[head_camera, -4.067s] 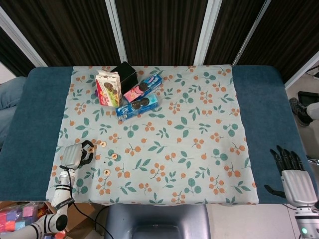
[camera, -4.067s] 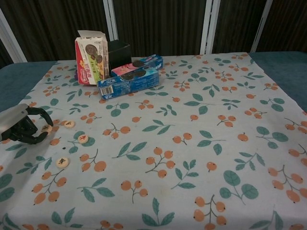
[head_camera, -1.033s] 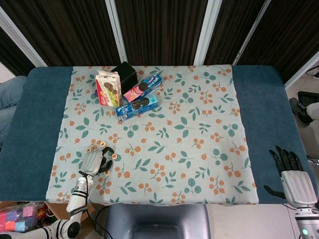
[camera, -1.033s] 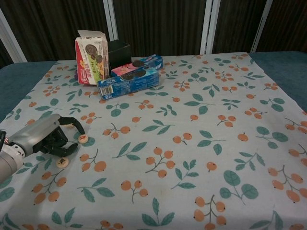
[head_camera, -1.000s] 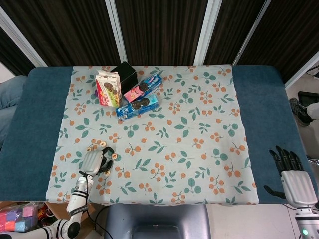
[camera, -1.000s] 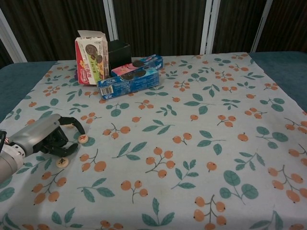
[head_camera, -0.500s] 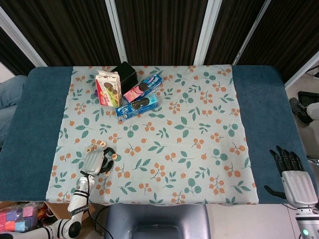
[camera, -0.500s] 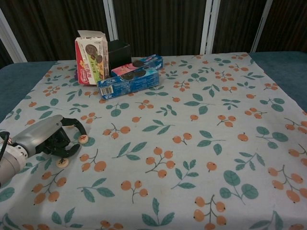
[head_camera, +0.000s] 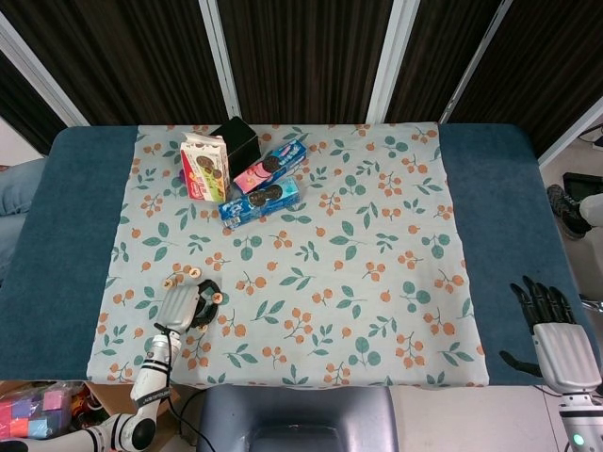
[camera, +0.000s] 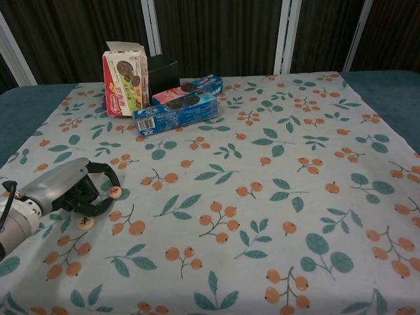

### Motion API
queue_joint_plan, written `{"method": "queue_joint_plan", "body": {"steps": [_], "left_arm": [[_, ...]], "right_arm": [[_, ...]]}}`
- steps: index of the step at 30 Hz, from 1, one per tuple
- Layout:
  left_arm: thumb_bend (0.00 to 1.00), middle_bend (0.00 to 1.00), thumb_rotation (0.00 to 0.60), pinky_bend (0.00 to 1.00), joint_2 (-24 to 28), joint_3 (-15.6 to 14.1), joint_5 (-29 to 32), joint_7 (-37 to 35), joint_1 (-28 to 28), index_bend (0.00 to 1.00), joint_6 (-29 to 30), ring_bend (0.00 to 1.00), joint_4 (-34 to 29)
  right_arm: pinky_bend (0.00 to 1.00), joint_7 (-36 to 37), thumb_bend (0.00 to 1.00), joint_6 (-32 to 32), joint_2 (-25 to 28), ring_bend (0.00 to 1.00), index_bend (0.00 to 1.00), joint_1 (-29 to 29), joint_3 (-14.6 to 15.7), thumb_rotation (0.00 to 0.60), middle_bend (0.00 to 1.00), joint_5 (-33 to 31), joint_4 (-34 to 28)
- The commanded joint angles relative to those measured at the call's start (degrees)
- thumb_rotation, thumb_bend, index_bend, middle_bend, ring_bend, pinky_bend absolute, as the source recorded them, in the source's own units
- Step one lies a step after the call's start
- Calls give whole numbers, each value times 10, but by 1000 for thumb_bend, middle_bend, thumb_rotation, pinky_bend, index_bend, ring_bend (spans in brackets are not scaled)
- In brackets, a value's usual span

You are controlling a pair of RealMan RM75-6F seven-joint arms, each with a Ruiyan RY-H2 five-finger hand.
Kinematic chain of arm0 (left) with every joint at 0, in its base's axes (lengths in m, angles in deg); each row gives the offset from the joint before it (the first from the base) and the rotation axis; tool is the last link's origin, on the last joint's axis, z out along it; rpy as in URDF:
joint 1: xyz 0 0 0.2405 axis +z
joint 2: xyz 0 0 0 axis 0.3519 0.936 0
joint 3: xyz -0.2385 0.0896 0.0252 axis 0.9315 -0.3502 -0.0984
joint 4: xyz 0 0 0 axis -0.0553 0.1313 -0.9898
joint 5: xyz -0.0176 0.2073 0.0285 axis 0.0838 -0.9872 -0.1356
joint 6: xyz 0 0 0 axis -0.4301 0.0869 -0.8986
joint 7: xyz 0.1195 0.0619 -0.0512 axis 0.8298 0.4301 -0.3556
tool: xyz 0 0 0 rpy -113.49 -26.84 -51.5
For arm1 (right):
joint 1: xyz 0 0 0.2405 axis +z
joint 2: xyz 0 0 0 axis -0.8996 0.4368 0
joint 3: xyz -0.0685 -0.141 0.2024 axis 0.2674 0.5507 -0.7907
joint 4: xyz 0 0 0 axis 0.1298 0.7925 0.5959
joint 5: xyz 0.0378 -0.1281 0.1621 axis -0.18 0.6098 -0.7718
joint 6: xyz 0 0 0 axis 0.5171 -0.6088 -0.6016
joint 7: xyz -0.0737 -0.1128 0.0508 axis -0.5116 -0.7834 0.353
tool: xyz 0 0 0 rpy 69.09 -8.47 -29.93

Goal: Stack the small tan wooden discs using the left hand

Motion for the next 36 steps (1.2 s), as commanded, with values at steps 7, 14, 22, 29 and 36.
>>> {"method": "queue_joint_plan", "body": {"steps": [7, 14, 22, 29, 36], "left_arm": [[440, 1000, 600, 1000, 3, -3, -7, 0, 1, 452, 5, 1000, -8], [437, 1000, 600, 1000, 2, -4, -8, 0, 1, 437, 4, 1000, -11], [438, 1000, 600, 1000, 1, -3, -10, -3, 1, 473, 8, 1000, -11], [438, 1000, 600, 1000, 18, 1, -22, -18, 8, 484, 29, 1000, -29], [437, 1000, 600, 1000, 66, 19, -18, -24, 19, 484, 53, 1000, -54]], "right_arm": [[0, 0, 186, -1, 0, 0, 0, -1, 0, 600, 0, 1, 0], [0, 2, 187, -1, 1, 0, 0, -1, 0, 600, 0, 1, 0], [0, 5, 186, -3, 2, 0, 0, -2, 0, 600, 0, 2, 0], [0, 4, 186, -3, 2, 0, 0, -2, 1, 600, 0, 2, 0], [0, 3, 187, -3, 2, 0, 0, -3, 0, 600, 0, 1, 0]]}}
